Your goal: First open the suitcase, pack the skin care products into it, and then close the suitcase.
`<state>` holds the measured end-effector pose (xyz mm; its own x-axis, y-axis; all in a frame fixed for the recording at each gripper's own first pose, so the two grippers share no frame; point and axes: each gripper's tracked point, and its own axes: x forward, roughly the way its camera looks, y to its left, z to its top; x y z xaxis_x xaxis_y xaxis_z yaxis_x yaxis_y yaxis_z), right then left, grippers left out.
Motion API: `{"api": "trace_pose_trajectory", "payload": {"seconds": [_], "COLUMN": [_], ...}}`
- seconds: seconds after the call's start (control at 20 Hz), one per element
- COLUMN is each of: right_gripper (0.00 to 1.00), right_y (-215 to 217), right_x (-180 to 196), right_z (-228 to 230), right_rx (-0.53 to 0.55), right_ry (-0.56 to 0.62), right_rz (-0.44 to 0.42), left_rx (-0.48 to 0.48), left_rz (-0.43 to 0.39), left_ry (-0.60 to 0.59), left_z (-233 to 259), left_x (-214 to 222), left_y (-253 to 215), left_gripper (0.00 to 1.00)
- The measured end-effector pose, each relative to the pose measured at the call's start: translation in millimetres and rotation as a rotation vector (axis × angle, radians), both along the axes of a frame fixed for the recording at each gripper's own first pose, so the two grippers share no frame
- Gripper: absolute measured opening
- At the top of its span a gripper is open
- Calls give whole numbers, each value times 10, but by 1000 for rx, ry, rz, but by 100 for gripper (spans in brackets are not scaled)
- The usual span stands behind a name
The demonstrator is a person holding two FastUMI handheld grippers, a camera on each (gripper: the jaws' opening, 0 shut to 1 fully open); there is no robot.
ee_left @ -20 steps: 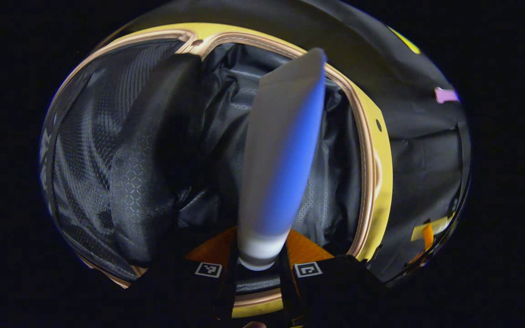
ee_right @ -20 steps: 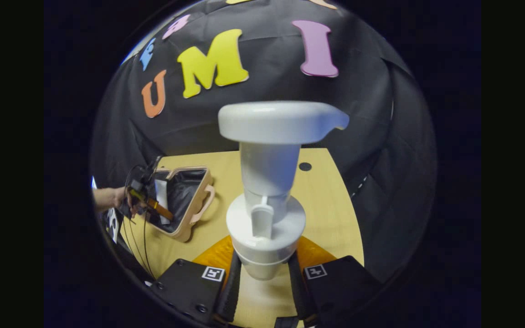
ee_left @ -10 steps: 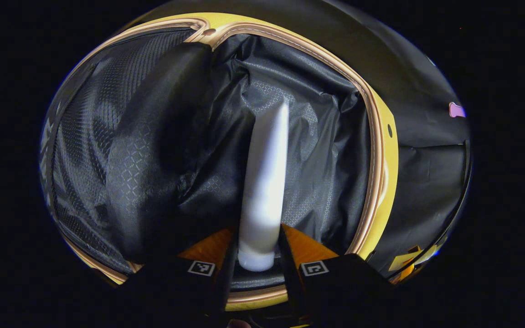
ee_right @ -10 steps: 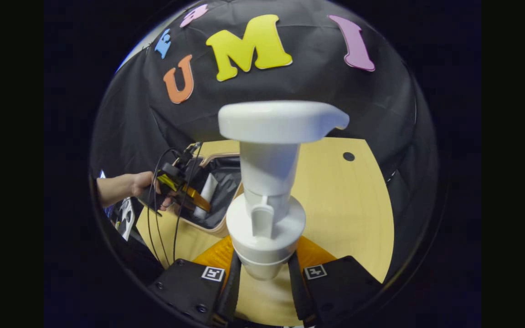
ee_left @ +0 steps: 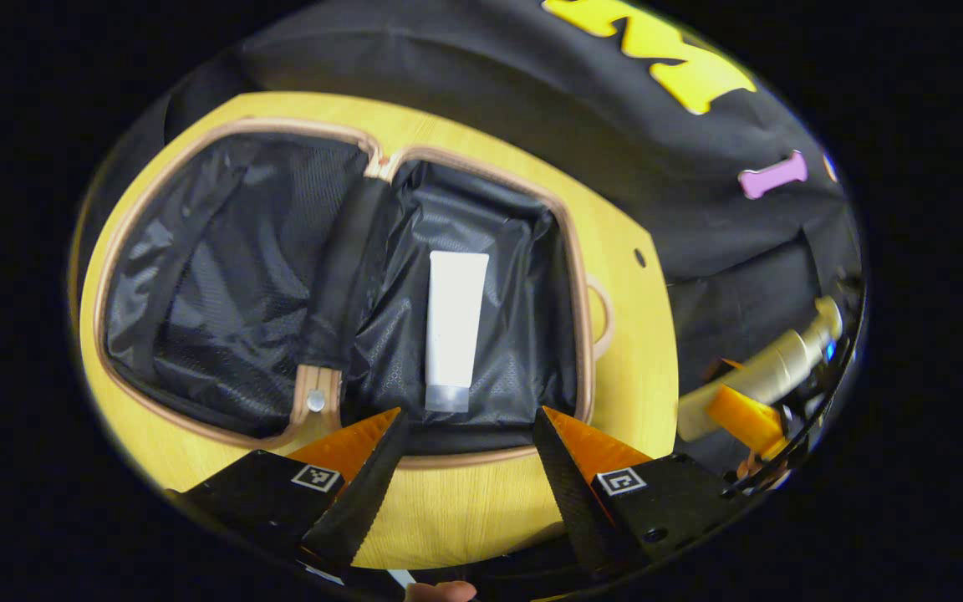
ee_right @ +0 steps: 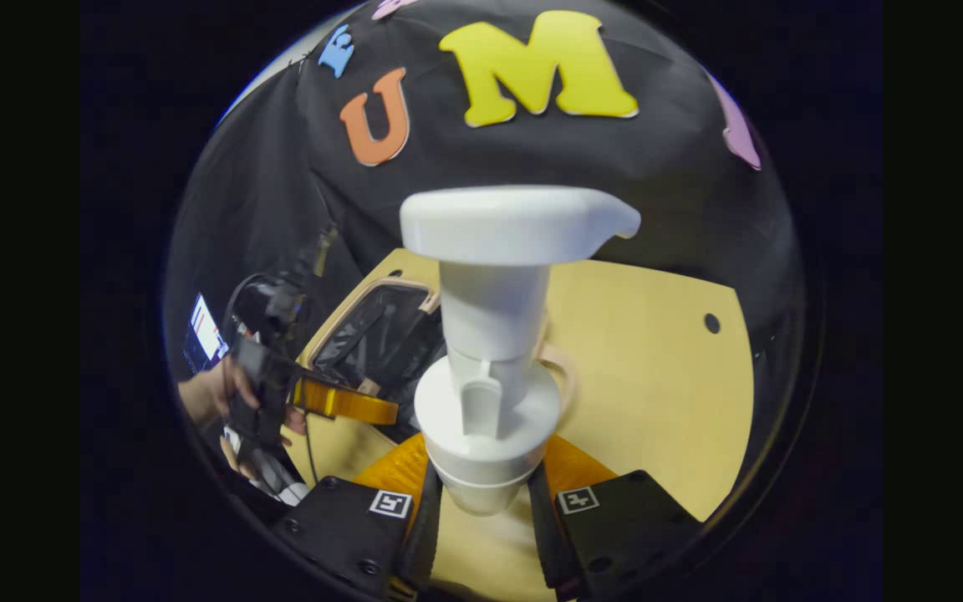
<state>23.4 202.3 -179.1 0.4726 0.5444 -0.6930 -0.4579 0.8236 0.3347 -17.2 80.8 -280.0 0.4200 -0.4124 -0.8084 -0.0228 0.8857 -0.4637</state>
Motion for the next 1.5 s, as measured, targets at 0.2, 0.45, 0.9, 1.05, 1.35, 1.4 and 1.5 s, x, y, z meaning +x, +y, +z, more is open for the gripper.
{"api": "trace_pose_trajectory", "payload": {"seconds": [0.2,0.45,0.9,1.05,1.35,1.4,1.5], "right_gripper": [46,46,46,43,48,46,50], "right_y": [588,830,804,791,800,799,779], "right_x": [183,211,250,271,270,268,280], "right_z": [-533,-1114,-1607,-1703,-1779,-1778,-1768], "right_rx": [-34,-83,-254,-306,-352,-352,-347], "right_ry": [174,409,597,630,667,669,668], "right_rz": [49,-18,-105,-144,-195,-202,-221], "left_rx": [-54,-168,-25,11,49,62,108], "left_rz": [21,162,337,339,384,389,385], "left_ry": [-220,-279,-289,-302,-330,-332,-335], "left_z": [415,508,559,590,711,705,680], "left_x": [-417,-1081,-1542,-1485,-1498,-1487,-1486], "left_y": [47,294,1007,1103,1281,1319,1399], "left_gripper": [96,96,96,95,95,95,96]}}
